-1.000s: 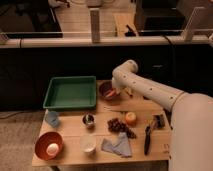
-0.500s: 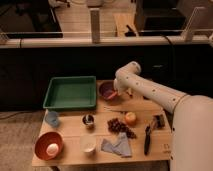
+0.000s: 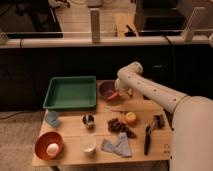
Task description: Place pepper in table surface
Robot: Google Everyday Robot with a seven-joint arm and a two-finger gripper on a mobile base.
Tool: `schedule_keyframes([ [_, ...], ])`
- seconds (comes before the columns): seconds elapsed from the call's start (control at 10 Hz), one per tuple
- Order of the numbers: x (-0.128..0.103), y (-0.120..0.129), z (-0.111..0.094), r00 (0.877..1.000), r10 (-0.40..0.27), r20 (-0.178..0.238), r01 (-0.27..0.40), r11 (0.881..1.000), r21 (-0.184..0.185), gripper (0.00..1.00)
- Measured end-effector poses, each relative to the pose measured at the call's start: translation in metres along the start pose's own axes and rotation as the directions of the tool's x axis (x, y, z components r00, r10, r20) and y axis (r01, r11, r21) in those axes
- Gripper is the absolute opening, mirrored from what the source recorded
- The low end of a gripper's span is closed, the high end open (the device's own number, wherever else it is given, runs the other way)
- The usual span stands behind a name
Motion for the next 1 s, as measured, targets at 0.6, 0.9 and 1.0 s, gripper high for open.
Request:
schedule_keyframes([
  [0.6,0.0035,0.0029,-0.0010,0.999,0.052,-0.012,-0.053,0.999,-0.010,0.17],
  [0.9,0.0025,0.0011,-0.0024,0.999,0.036,-0.017,-0.036,0.999,-0.014,0.00],
  [1.0,0.0018,0.0000,-0.0033,0.999,0.025,-0.021,-0.025,1.000,-0.016,0.00],
])
